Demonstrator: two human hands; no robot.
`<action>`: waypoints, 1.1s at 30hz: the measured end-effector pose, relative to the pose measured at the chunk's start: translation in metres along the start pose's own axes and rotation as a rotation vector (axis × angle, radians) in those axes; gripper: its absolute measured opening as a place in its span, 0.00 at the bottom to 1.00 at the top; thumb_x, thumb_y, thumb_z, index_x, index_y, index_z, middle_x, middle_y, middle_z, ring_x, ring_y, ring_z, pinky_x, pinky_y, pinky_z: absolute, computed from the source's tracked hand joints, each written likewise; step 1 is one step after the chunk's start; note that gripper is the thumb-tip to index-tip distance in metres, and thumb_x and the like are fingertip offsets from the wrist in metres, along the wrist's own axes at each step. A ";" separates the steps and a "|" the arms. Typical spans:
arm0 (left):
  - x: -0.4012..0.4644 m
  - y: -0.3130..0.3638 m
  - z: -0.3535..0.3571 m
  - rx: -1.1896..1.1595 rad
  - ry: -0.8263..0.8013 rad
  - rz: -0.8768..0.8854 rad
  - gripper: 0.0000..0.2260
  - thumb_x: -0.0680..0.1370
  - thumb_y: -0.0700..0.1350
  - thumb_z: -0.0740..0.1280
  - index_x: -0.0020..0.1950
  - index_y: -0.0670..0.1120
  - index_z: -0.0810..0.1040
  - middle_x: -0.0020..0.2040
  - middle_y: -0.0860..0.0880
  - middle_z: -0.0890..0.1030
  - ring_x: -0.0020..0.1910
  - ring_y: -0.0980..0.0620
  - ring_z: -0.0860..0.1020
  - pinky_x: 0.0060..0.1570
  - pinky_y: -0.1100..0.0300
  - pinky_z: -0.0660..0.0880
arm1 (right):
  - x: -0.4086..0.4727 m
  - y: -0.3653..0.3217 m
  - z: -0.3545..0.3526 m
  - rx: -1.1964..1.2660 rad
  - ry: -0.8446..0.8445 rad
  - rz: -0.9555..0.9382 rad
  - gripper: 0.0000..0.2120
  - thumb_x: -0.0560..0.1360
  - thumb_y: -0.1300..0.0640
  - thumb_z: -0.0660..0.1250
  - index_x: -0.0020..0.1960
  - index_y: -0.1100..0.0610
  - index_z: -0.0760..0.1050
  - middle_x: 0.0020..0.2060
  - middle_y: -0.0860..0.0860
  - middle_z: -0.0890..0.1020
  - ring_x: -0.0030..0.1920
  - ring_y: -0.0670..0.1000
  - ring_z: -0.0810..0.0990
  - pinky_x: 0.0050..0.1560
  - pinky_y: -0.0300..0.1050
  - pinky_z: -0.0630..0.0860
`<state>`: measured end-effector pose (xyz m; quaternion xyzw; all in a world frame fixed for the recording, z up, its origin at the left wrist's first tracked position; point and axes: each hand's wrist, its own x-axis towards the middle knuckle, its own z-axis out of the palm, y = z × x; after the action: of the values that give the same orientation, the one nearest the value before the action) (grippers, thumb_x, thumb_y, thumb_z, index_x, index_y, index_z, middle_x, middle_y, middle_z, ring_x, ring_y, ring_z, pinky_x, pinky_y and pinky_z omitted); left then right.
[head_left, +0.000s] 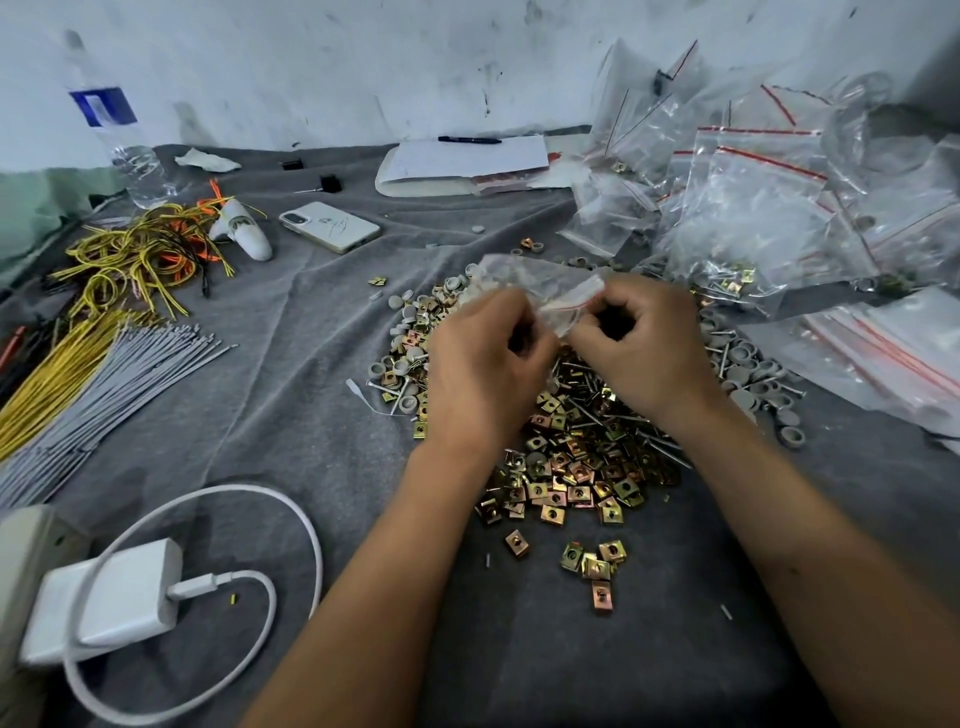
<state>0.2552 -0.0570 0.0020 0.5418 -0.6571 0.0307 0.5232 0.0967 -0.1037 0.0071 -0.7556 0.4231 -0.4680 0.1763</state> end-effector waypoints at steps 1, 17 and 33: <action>0.001 -0.003 -0.003 0.017 0.080 -0.017 0.09 0.74 0.36 0.71 0.35 0.42 0.75 0.32 0.51 0.75 0.30 0.51 0.72 0.30 0.59 0.69 | 0.001 0.001 -0.002 -0.008 0.027 0.021 0.06 0.72 0.64 0.70 0.36 0.61 0.79 0.29 0.52 0.78 0.30 0.49 0.73 0.30 0.40 0.67; -0.003 0.002 0.002 -0.059 -0.018 -0.077 0.06 0.74 0.39 0.74 0.39 0.42 0.79 0.33 0.50 0.80 0.32 0.52 0.78 0.34 0.52 0.76 | -0.002 0.002 0.007 0.169 -0.140 0.031 0.05 0.75 0.65 0.74 0.44 0.65 0.78 0.38 0.58 0.82 0.40 0.57 0.82 0.43 0.58 0.81; 0.013 -0.013 -0.044 0.352 0.619 -0.037 0.02 0.72 0.35 0.71 0.44 0.38 0.81 0.44 0.40 0.79 0.45 0.39 0.76 0.44 0.56 0.68 | -0.007 -0.003 0.009 -0.246 -0.548 -0.170 0.16 0.71 0.41 0.77 0.53 0.47 0.81 0.48 0.42 0.78 0.53 0.45 0.71 0.54 0.48 0.71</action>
<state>0.2954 -0.0442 0.0246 0.6007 -0.4422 0.2965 0.5965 0.1045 -0.0975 0.0006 -0.9018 0.3488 -0.2053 0.1512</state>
